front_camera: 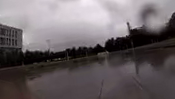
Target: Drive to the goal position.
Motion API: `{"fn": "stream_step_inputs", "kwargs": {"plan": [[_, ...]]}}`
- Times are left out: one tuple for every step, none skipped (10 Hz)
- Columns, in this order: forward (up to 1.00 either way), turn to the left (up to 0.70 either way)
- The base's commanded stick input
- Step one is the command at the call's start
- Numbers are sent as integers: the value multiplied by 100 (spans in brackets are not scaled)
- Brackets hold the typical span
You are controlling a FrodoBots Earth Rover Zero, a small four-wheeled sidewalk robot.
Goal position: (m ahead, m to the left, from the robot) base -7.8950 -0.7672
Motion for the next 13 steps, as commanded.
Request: {"fn": "stream_step_inputs", "kwargs": {"plan": [[70,0],[70,0],[70,0],[70,0],[70,0],[70,0],[70,0],[70,0],[70,0],[70,0],[70,0],[70,0],[70,0]]}}
